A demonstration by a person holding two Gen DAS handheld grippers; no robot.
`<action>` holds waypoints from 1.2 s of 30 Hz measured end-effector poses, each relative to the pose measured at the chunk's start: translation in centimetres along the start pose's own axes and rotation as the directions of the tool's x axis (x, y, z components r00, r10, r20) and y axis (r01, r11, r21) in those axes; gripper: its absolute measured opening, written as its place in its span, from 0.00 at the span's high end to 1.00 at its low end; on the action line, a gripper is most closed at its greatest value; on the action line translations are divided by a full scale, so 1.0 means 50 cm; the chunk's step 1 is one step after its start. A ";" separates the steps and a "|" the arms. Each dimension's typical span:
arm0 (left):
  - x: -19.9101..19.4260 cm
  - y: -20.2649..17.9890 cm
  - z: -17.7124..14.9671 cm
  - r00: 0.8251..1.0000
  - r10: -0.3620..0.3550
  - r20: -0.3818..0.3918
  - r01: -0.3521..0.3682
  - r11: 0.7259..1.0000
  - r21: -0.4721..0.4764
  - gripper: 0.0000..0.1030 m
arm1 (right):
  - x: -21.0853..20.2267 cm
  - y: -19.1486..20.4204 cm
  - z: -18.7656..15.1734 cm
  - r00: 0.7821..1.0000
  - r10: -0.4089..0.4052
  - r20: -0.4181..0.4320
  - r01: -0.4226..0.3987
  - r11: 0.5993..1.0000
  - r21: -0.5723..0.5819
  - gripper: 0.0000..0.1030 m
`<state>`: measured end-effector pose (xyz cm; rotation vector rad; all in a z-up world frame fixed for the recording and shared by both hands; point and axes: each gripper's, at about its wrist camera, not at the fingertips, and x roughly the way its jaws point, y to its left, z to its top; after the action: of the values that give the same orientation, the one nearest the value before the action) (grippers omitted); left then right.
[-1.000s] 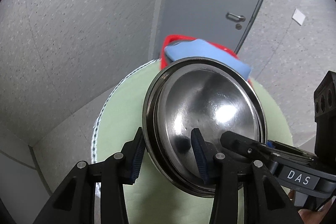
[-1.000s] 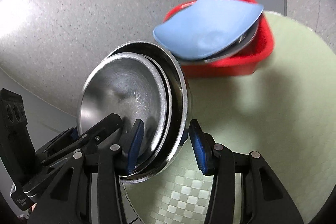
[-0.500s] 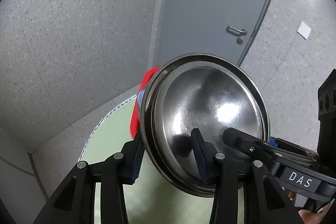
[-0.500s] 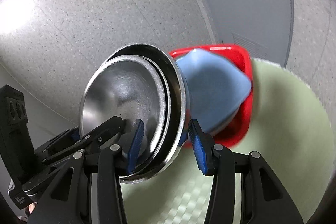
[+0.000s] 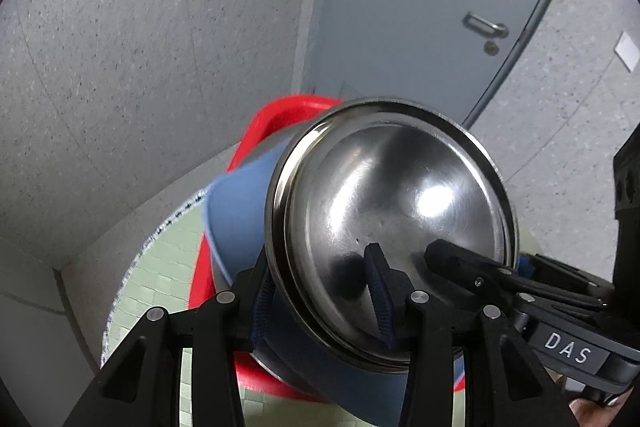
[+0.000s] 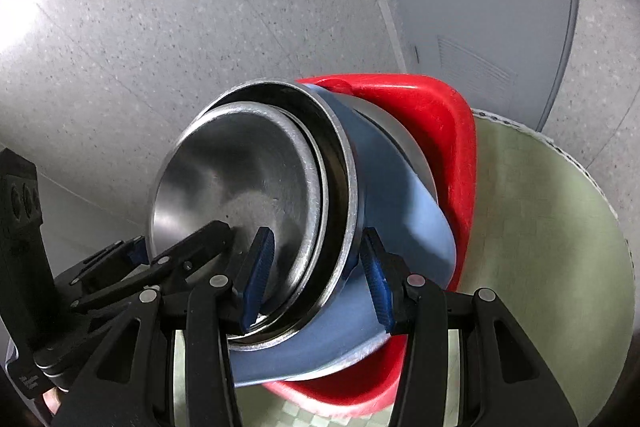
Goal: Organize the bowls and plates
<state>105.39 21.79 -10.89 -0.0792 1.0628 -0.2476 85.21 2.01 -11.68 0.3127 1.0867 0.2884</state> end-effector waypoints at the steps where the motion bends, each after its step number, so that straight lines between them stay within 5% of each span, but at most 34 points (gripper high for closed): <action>1: 0.011 -0.002 0.007 1.000 -0.001 -0.009 0.001 1.000 -0.006 0.61 | 0.003 0.000 0.002 1.000 -0.009 0.000 0.009 1.000 -0.014 0.56; 6: 0.033 -0.014 0.028 0.999 0.028 -0.018 -0.029 0.999 -0.016 0.61 | 0.008 0.004 0.006 1.000 -0.023 0.000 0.023 0.999 -0.049 0.56; 9: 0.024 -0.023 0.037 0.998 0.067 0.011 -0.067 0.997 -0.023 0.53 | -0.002 0.006 0.003 0.999 -0.021 0.024 0.022 0.998 -0.054 0.52; 15: -0.036 -0.054 0.000 0.984 0.150 0.093 -0.146 0.988 -0.054 0.18 | -0.058 -0.018 -0.011 0.996 0.025 0.085 -0.020 0.998 -0.059 0.43; 18: -0.091 -0.082 -0.039 0.962 0.204 0.183 -0.194 0.978 -0.075 0.13 | -0.125 -0.019 -0.044 0.987 0.019 0.159 -0.005 0.996 -0.091 0.39; 21: -0.158 -0.128 -0.109 0.917 0.272 0.292 -0.258 0.962 -0.088 0.07 | -0.213 -0.024 -0.104 0.971 0.005 0.238 0.025 0.992 -0.124 0.32; 24: -0.230 -0.198 -0.207 0.836 0.328 0.440 -0.341 0.939 -0.051 0.01 | -0.293 -0.031 -0.176 0.955 0.002 0.297 0.041 0.989 -0.140 0.24; 26: -0.261 -0.242 -0.276 0.801 0.331 0.499 -0.381 0.925 -0.002 0.01 | -0.351 -0.029 -0.235 0.941 -0.007 0.338 0.061 0.987 -0.149 0.21; 36: -0.428 -0.346 -0.592 0.785 0.220 0.579 -0.323 0.943 0.081 0.01 | -0.556 -0.019 -0.522 0.876 -0.061 0.478 0.149 0.978 -0.148 0.08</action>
<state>66.90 11.76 -3.86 0.1576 0.4423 -0.0423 49.77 -6.59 -0.58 0.1461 0.5858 0.1965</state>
